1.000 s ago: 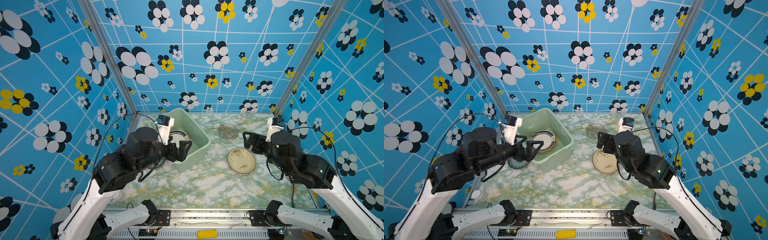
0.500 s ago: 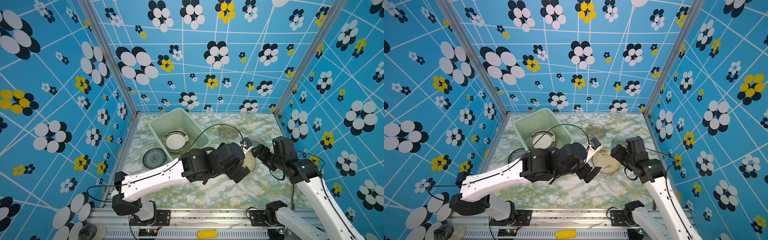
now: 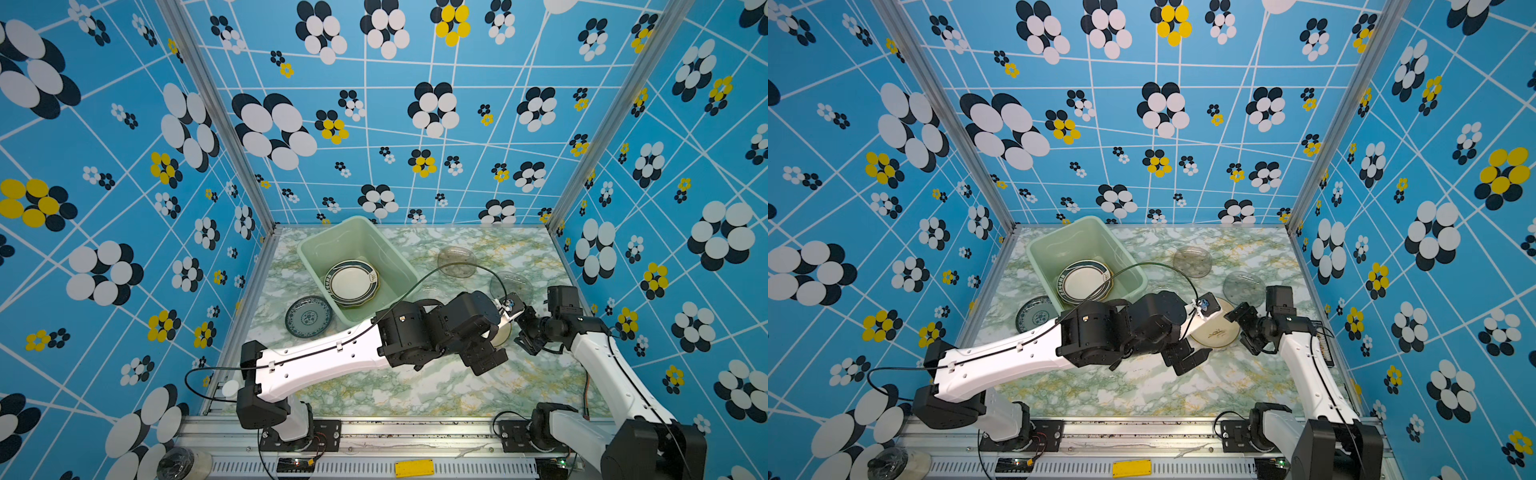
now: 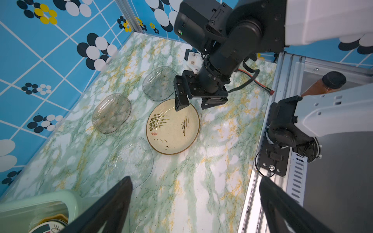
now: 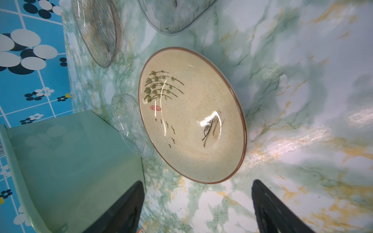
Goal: Place the plates into the plastic bin on the countertop
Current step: Pick up the plate from the middle-right of the table.
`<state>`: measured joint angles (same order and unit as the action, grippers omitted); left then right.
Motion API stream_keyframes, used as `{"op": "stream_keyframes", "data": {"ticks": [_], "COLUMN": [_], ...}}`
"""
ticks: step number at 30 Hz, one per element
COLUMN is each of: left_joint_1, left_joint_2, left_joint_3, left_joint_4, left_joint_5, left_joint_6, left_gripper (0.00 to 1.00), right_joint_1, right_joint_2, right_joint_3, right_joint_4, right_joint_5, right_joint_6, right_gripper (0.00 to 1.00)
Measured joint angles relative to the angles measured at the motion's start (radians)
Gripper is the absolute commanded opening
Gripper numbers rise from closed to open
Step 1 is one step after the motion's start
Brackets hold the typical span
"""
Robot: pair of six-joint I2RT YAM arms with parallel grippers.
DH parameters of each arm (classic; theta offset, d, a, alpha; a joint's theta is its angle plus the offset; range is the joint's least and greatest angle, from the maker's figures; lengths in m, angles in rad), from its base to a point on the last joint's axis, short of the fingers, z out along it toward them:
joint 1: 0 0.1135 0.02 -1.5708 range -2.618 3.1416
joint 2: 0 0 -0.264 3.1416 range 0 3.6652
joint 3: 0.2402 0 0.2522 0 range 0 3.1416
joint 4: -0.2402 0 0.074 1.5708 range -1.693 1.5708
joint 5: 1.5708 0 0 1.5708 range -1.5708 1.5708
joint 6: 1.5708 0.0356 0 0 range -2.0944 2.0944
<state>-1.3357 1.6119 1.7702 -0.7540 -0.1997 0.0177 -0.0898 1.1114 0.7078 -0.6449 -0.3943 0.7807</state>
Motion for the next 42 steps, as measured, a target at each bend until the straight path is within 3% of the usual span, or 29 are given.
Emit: {"op": "stream_keyframes", "data": {"ticks": [11,22,30,42], "left_joint_1": [0.0,0.0,0.003,0.008], "left_joint_2": [-0.078,-0.172,-0.194,-0.195], "left_joint_3": [-0.143,-0.251,-0.311,-0.322], "left_joint_4": [0.083,0.158,0.223,0.259], "left_joint_5": [0.021,0.012,-0.016,-0.048], "left_joint_6": [0.073,0.051,0.005,-0.045], "left_gripper": [0.99,0.99,0.99,0.99], "right_joint_1": [-0.001,-0.001,-0.001,-0.001], "right_joint_2": [0.108,0.262,0.259,0.273], "right_joint_3": [0.009,0.067,-0.064,-0.106], "right_joint_4": [-0.011,0.009,0.14,0.305], "right_joint_5": [0.05,0.055,0.041,0.018], "right_joint_6": [-0.146,-0.301,-0.306,-0.305], "right_gripper": [0.77,0.6,0.55,0.44]}}
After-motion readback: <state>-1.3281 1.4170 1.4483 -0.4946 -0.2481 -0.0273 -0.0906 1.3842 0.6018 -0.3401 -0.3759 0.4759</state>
